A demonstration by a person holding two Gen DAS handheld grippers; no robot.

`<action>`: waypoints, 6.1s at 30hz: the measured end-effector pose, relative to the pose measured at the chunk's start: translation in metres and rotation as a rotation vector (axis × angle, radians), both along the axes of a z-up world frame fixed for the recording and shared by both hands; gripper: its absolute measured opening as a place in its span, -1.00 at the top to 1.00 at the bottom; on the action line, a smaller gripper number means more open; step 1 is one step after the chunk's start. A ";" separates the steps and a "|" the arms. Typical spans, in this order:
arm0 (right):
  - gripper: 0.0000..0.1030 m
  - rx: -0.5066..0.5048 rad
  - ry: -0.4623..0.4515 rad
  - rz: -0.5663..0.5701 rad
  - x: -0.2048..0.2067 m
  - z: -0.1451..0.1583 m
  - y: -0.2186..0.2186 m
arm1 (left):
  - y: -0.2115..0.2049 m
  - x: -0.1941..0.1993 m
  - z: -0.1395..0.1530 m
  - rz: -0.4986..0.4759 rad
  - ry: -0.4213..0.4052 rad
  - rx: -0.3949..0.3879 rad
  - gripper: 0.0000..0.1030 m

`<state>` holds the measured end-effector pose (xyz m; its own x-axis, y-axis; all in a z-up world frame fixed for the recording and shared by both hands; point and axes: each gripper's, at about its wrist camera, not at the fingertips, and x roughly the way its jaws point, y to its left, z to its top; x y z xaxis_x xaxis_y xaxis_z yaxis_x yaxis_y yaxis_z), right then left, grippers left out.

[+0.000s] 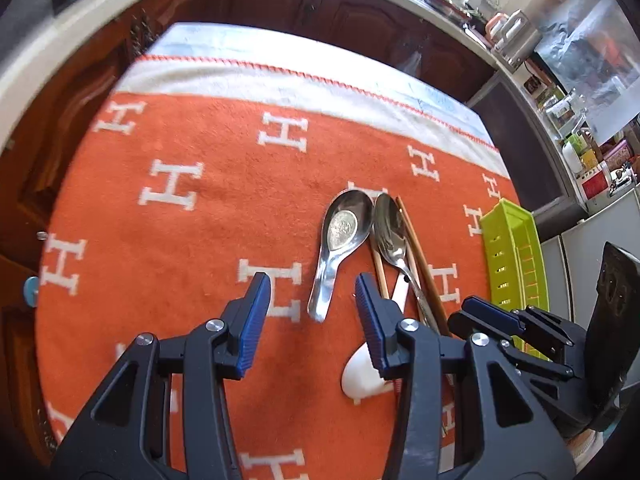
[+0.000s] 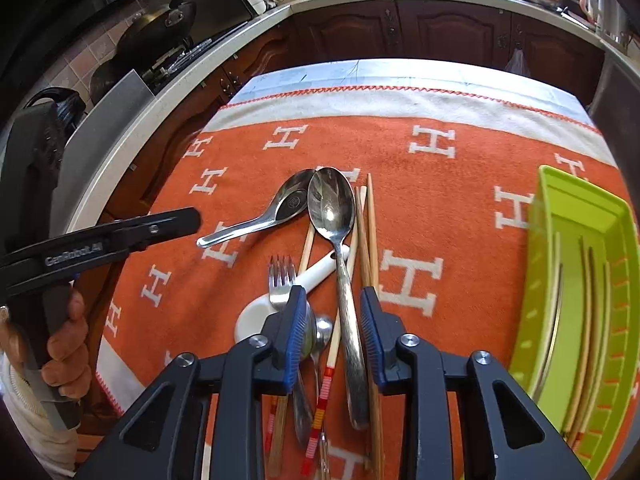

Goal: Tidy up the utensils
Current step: 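Close the right tool on a metal spoon while the left tool closes on another spoon, then lift the metal spoons from the pile with both tools, then carry both spoons into the green tray and open both tools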

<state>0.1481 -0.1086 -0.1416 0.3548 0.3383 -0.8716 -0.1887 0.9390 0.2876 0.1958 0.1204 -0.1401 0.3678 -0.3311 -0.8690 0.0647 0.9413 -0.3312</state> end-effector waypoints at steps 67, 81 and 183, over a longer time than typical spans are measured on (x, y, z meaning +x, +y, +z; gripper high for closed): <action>0.80 0.043 0.146 0.108 0.012 -0.040 0.002 | -0.006 -0.028 -0.020 0.027 -0.025 -0.004 1.00; 0.65 -0.063 0.073 0.135 0.026 -0.039 0.014 | 0.004 -0.027 -0.034 0.040 0.011 -0.035 1.00; 0.62 0.108 0.072 -0.334 -0.132 0.018 -0.180 | -0.116 -0.137 0.043 -0.163 -0.055 0.153 0.95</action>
